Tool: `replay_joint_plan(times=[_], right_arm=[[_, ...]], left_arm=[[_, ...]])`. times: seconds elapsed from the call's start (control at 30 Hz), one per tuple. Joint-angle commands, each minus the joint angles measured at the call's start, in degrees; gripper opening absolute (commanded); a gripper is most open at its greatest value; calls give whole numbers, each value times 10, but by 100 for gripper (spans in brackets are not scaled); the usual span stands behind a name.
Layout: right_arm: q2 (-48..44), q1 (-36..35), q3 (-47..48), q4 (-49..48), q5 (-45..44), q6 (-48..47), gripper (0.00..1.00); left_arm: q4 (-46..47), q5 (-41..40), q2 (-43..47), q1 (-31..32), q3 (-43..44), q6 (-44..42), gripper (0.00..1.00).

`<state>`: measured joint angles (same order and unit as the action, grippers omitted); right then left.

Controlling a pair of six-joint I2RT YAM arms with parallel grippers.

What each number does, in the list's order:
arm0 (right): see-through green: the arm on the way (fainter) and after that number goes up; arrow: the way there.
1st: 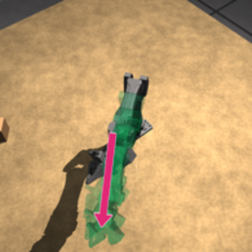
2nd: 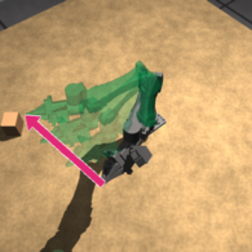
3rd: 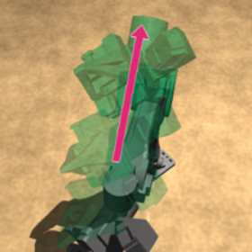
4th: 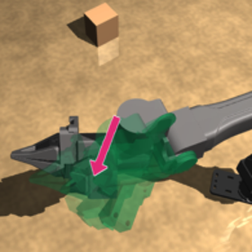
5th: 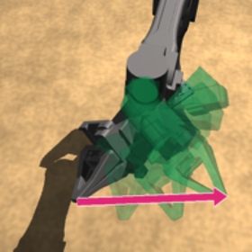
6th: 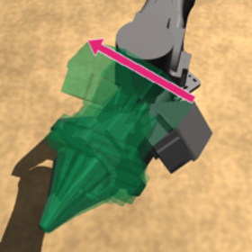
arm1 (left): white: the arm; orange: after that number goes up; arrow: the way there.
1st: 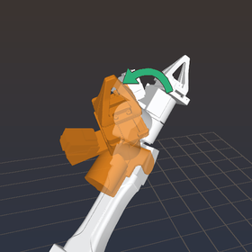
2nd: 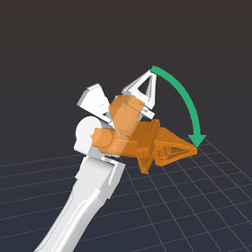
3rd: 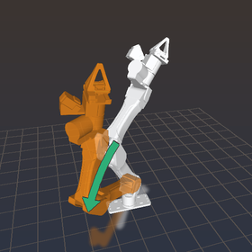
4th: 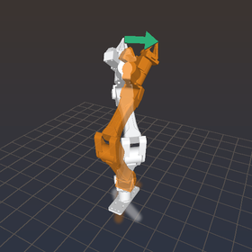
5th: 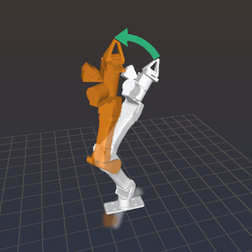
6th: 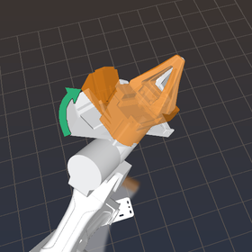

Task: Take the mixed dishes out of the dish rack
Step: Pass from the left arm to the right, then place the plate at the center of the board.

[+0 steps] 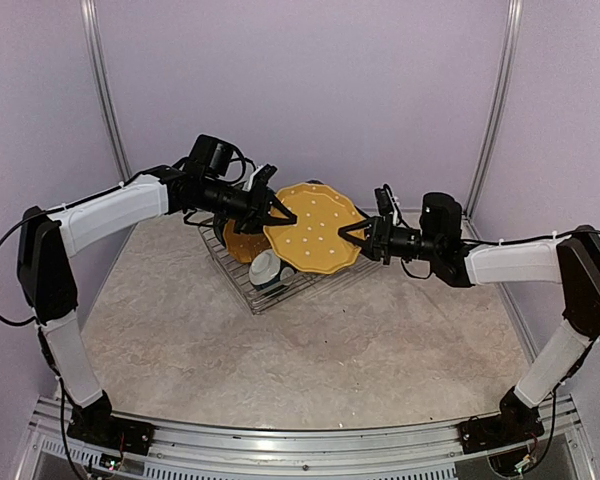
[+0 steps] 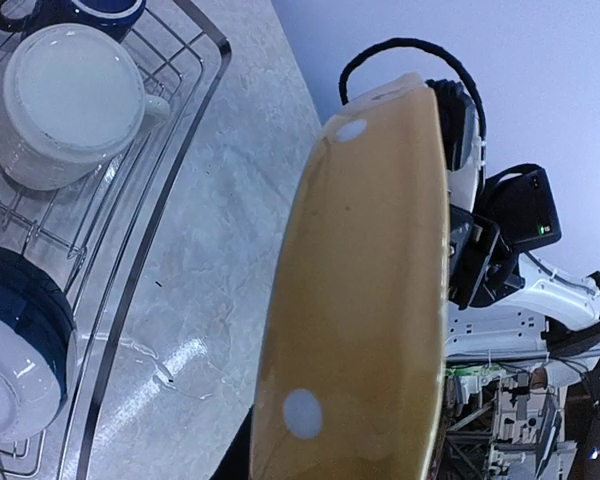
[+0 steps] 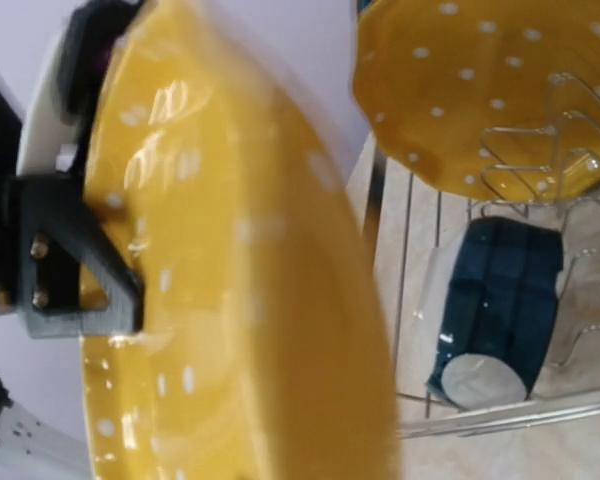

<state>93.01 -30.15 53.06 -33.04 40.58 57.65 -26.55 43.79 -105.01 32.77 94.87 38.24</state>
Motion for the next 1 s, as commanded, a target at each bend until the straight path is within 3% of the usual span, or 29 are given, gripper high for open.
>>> replay_joint_plan(times=[0.0, 0.07, 0.23, 0.37, 0.6, 0.8, 0.97], right_arm=[[9, 2, -30, -75, 9, 34, 13], [8, 9, -35, -85, 9, 38, 1], [-13, 28, -66, -124, 5, 63, 0], [-28, 52, -86, -116, 12, 61, 0], [-113, 133, -160, -63, 8, 39, 0], [-224, 247, -221, 72, -19, -17, 0], [-263, 355, -283, 93, -8, -16, 0]], left_arm=[[47, 67, 11, 1, 35, 0, 6], [40, 51, 12, -1, 32, -2, 20], [40, 31, 27, -16, 14, 1, 61], [39, 20, 49, -33, -1, -10, 84], [18, -8, 84, -56, -18, -28, 94], [13, -26, 110, -76, -36, -29, 97], [11, -40, 125, -88, -44, -29, 98]])
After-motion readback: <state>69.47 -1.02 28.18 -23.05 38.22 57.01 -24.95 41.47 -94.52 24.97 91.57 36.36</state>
